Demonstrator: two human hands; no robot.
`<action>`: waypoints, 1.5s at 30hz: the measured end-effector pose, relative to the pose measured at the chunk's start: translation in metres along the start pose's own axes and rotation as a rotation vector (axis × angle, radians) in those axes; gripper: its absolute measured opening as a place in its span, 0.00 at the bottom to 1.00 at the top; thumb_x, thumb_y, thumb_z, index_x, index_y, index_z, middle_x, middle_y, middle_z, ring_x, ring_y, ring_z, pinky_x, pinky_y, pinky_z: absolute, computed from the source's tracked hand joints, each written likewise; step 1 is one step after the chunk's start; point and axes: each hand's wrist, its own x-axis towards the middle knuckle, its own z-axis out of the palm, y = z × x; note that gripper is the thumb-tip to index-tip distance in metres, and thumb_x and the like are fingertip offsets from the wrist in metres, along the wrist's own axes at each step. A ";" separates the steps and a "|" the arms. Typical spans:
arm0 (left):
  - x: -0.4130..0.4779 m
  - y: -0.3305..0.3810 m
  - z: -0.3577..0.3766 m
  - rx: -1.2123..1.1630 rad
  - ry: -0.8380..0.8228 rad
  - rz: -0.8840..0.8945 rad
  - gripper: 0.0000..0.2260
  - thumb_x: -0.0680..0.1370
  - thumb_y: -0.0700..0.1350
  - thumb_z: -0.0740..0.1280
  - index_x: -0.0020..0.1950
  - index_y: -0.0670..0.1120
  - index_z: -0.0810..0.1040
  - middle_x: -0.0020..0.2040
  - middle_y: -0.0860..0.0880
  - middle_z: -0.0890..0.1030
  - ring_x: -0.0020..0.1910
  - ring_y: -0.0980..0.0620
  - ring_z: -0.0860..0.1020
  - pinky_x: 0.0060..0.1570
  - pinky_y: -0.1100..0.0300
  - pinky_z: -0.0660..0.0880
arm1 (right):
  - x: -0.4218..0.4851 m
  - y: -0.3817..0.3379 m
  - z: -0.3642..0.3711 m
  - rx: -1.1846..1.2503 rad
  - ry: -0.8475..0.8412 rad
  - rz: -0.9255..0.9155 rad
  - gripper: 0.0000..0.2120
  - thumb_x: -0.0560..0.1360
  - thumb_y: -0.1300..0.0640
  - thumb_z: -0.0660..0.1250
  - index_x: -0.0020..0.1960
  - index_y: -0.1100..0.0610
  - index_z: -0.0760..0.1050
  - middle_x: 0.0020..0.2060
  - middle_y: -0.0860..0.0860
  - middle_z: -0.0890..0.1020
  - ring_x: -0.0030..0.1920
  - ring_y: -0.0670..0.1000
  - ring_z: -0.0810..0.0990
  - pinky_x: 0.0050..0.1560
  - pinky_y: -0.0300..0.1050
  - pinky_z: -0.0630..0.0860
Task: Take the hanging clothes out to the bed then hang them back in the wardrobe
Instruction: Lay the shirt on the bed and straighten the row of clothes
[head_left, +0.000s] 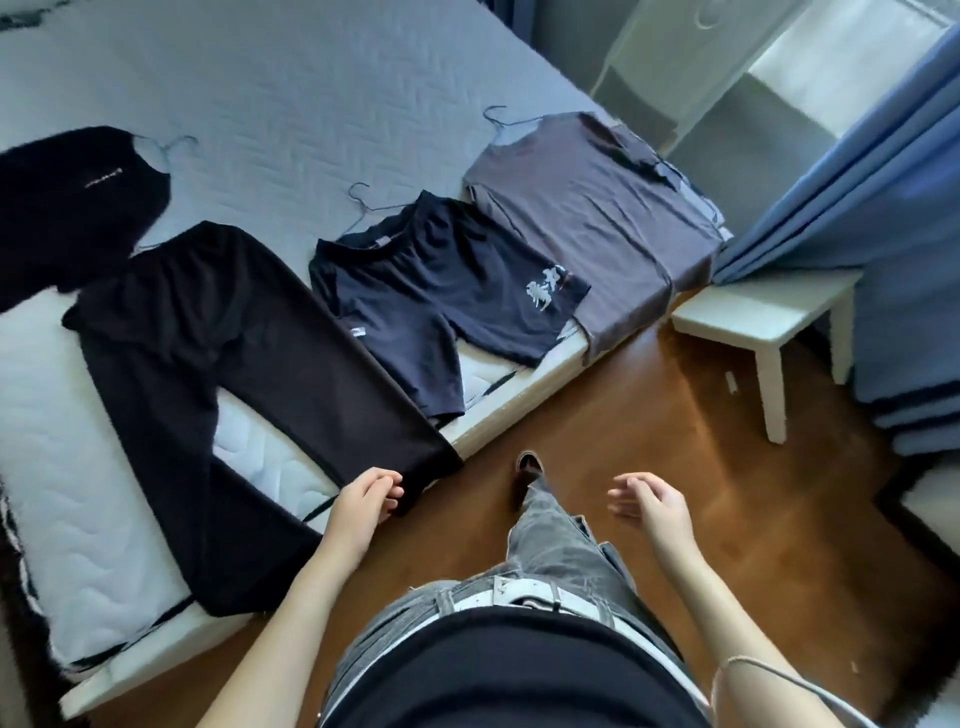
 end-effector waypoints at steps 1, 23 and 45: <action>0.006 0.004 0.003 -0.034 0.051 -0.024 0.12 0.81 0.40 0.57 0.45 0.47 0.79 0.43 0.45 0.81 0.42 0.48 0.77 0.42 0.62 0.73 | 0.025 -0.021 0.004 -0.030 -0.046 -0.020 0.12 0.80 0.65 0.57 0.45 0.63 0.78 0.37 0.58 0.81 0.31 0.50 0.80 0.35 0.39 0.79; 0.234 0.113 -0.074 -0.042 0.317 -0.125 0.10 0.79 0.43 0.61 0.46 0.54 0.80 0.44 0.52 0.84 0.47 0.57 0.80 0.49 0.61 0.74 | 0.344 -0.279 0.288 -0.353 -0.456 -0.248 0.11 0.78 0.65 0.59 0.44 0.58 0.80 0.38 0.58 0.82 0.34 0.54 0.80 0.42 0.48 0.78; 0.731 0.130 -0.075 0.829 0.594 0.277 0.19 0.78 0.52 0.64 0.65 0.44 0.74 0.58 0.44 0.77 0.58 0.42 0.73 0.58 0.51 0.69 | 0.609 -0.124 0.438 -1.107 -0.136 -1.092 0.27 0.76 0.52 0.57 0.73 0.60 0.69 0.73 0.56 0.70 0.74 0.57 0.65 0.75 0.56 0.58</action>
